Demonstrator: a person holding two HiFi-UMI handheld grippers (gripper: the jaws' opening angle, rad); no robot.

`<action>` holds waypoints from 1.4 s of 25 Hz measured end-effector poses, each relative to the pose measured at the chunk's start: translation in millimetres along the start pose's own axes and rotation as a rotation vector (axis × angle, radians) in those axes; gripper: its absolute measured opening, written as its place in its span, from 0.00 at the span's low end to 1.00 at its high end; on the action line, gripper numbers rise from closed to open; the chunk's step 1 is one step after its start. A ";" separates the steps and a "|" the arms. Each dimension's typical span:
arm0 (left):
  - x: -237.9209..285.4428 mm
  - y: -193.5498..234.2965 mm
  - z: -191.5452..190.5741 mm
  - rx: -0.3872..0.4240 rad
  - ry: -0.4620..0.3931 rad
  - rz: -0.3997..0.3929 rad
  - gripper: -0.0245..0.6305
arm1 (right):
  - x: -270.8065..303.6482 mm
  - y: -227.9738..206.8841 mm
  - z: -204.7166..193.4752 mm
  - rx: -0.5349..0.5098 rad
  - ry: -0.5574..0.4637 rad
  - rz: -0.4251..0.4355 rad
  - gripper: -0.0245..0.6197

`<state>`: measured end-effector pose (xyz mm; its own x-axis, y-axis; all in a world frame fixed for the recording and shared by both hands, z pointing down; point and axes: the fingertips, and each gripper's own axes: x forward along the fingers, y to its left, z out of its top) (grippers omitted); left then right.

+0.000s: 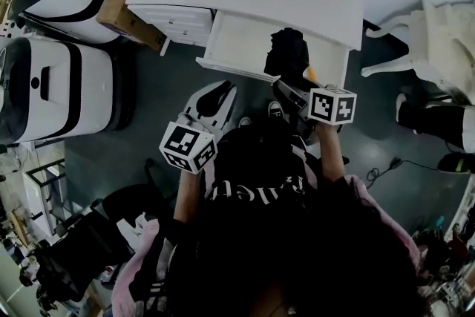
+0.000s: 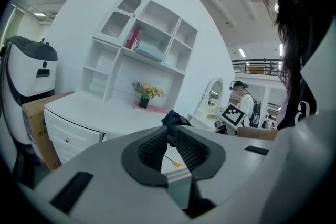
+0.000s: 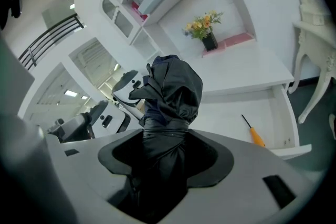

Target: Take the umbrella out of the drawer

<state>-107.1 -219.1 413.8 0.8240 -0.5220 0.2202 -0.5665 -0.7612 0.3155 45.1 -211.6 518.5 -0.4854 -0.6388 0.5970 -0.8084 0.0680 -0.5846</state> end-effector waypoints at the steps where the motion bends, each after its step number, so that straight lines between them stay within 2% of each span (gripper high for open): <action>1: -1.3 -1.7 -2.4 0.004 0.009 -0.019 0.13 | -4.4 5.1 -2.0 0.005 -0.018 0.000 0.47; 10: -1.9 -30.9 -21.1 0.015 0.055 -0.177 0.13 | -49.7 20.6 -35.9 0.072 -0.091 -0.071 0.47; 16: -0.8 -52.4 -22.7 0.007 0.043 -0.225 0.13 | -67.7 24.4 -49.6 0.085 -0.089 -0.091 0.47; 30: -3.7 -67.3 -37.1 0.005 0.034 -0.142 0.13 | -85.8 25.4 -66.3 0.057 -0.071 -0.022 0.47; 35: -11.8 -143.6 -44.4 0.034 0.023 -0.132 0.13 | -148.1 15.5 -96.1 0.039 -0.084 0.009 0.47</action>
<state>-35.6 -86.5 406.8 0.8909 -0.4078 0.2000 -0.4525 -0.8355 0.3119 72.5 -42.3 473.8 -0.4617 -0.7002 0.5445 -0.7898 0.0450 -0.6117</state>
